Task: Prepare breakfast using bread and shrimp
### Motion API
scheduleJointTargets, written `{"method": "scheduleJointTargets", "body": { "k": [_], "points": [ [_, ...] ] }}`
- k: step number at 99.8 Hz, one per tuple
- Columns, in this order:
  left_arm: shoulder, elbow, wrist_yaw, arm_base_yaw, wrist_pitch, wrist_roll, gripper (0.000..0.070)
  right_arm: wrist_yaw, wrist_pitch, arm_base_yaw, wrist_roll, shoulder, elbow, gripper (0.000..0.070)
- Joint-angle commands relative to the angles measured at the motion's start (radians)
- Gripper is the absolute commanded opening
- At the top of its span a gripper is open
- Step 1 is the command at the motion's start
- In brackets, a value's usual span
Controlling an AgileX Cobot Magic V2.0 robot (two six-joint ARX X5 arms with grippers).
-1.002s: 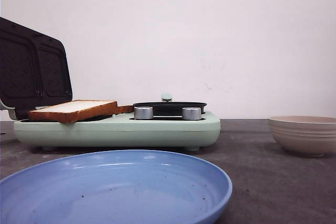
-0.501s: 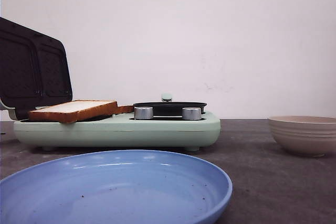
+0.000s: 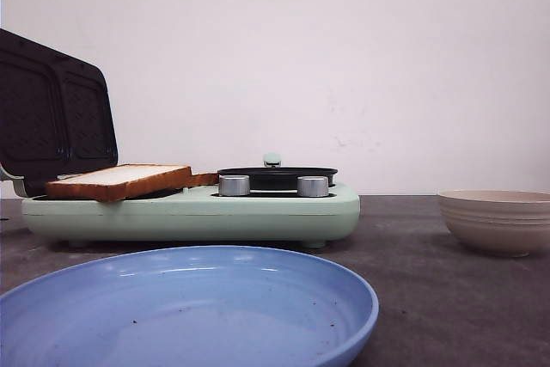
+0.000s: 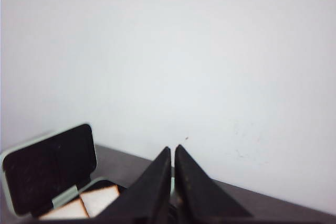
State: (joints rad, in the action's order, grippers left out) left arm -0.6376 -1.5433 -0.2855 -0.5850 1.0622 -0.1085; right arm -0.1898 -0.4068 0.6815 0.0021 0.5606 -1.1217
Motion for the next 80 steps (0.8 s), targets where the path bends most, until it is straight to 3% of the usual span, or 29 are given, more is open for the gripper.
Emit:
{"method": "scheduleJointTargets", "body": {
  "k": [1, 21, 43, 55, 63, 70, 80],
  "points": [
    [-0.009, 0.027, -0.001, -0.006, -0.03, 0.031, 0.0, -0.002, 0.112, 0.009, 0.087, -0.029, 0.13, 0.0004],
    [-0.016, 0.231, 0.03, -0.006, -0.194, 0.04, 0.0, 0.012, 0.139, 0.01, 0.194, -0.085, 0.309, 0.0004],
    [-0.103, 0.367, 0.179, -0.004, -0.439, 0.225, 0.0, 0.014, 0.177, 0.01, 0.203, -0.083, 0.332, 0.0004],
    [-0.175, 0.364, 0.167, 0.005, -0.583, 0.201, 0.0, 0.005, 0.214, 0.01, 0.194, -0.087, 0.332, 0.0004],
    [-0.21, 0.359, 0.102, 0.035, -0.649, 0.206, 0.0, 0.005, 0.22, 0.01, 0.192, -0.088, 0.332, 0.0004],
    [-0.231, 0.359, 0.039, 0.086, -0.706, 0.231, 0.0, 0.007, 0.216, 0.01, 0.187, -0.087, 0.332, 0.0004],
    [-0.242, 0.359, 0.033, 0.188, -0.752, 0.241, 0.0, 0.021, 0.201, 0.01, 0.17, -0.087, 0.332, 0.0004]
  ]
}}
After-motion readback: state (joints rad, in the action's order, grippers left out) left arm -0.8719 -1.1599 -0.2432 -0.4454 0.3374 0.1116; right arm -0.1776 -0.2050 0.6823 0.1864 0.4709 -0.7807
